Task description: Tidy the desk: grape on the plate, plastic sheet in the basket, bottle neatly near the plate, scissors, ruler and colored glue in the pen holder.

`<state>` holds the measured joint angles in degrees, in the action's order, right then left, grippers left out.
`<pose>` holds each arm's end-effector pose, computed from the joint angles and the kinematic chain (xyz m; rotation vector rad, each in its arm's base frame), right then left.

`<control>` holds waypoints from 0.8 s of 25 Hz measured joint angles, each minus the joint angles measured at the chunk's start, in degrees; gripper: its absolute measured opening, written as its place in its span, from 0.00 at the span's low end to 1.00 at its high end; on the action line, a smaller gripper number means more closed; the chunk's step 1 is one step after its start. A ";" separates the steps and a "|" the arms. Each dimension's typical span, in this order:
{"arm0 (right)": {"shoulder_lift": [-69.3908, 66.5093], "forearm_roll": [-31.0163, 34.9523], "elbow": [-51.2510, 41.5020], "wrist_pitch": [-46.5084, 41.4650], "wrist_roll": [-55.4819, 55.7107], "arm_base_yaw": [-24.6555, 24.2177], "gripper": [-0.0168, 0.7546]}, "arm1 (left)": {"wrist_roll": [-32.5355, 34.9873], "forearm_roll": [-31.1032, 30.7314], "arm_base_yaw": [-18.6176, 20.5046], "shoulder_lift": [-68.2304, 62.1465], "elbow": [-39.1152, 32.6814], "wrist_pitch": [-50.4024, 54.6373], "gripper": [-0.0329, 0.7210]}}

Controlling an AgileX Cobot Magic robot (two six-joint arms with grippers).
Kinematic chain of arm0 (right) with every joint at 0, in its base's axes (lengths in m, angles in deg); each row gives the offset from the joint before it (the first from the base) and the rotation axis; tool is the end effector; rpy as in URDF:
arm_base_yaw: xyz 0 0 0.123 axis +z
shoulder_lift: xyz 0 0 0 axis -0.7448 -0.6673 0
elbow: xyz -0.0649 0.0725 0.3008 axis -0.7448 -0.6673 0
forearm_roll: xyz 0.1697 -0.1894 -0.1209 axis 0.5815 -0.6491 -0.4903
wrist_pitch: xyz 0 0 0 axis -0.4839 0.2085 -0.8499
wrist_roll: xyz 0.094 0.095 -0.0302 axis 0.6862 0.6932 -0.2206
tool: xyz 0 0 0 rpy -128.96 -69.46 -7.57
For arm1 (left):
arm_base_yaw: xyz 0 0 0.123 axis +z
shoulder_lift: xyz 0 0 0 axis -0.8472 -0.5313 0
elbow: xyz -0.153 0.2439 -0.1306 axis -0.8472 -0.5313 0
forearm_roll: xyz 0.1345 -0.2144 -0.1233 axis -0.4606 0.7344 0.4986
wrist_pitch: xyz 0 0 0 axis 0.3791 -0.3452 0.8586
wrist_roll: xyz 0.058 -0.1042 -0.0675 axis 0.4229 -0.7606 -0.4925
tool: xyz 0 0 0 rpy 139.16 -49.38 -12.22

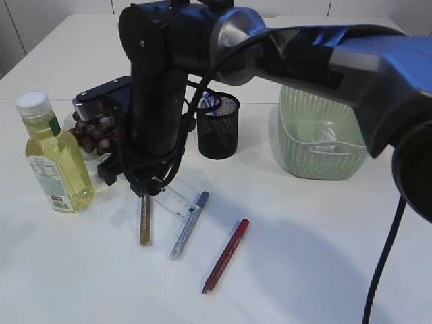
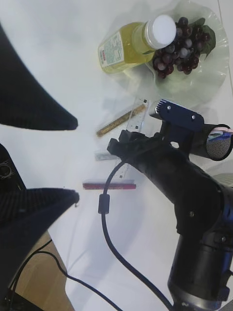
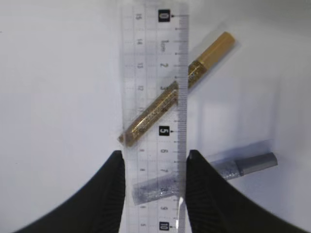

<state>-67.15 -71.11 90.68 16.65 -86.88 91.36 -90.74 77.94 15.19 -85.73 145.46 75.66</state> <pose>0.3945 0.3896 0.1880 -1.2791 2.6308 0.2501 0.1402 -0.1166 0.4633 0.4437 2.3258 -0.4591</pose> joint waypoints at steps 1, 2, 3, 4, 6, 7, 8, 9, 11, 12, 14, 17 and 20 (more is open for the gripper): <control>0.37 -0.24 0.00 -0.11 0.03 0.00 0.43 | 0.00 0.00 0.00 0.00 0.00 0.00 0.43; 0.69 -0.33 0.00 -0.09 0.13 0.00 0.43 | 0.00 0.00 0.00 0.00 0.00 0.00 0.44; 1.09 -0.48 0.00 -0.15 0.24 0.00 0.43 | 0.00 0.00 0.00 0.00 0.00 0.00 0.43; 1.70 -0.75 0.00 -0.24 0.38 0.00 0.43 | 0.00 0.00 0.00 0.00 0.00 0.00 0.44; 2.83 -0.97 0.00 -0.38 0.49 0.00 0.43 | 0.00 0.00 0.00 0.00 0.00 0.00 0.43; 3.53 -1.26 0.00 -0.38 0.49 0.02 0.43 | 0.00 0.00 0.00 0.00 0.00 0.00 0.43; 4.33 -1.77 0.00 -0.49 0.73 0.02 0.43 | 0.00 0.00 0.00 0.00 0.00 0.00 0.44; 5.16 -2.50 0.00 -0.53 0.95 0.02 0.43 | 0.00 0.00 0.00 0.00 0.00 0.00 0.43; 6.60 -4.27 0.00 -0.57 1.58 0.02 0.43 | 0.00 0.00 0.00 0.00 0.00 0.00 0.43; 7.11 -5.56 0.00 -0.57 2.06 0.02 0.43 | 0.00 0.00 0.00 0.00 0.00 0.00 0.43; 8.00 -8.02 0.00 0.65 2.91 0.02 0.43 | 0.00 0.00 0.00 0.00 0.00 0.00 0.43; 8.65 -12.59 0.00 4.30 5.02 0.02 0.43 | 0.00 0.00 0.00 0.00 0.00 0.00 0.43; 9.12 -15.44 0.00 7.74 6.33 0.02 0.43 | 0.00 0.00 0.00 0.00 0.00 0.00 0.43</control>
<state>-58.03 -86.55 90.68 24.39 -80.55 91.38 -90.74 77.94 15.19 -85.73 145.46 75.66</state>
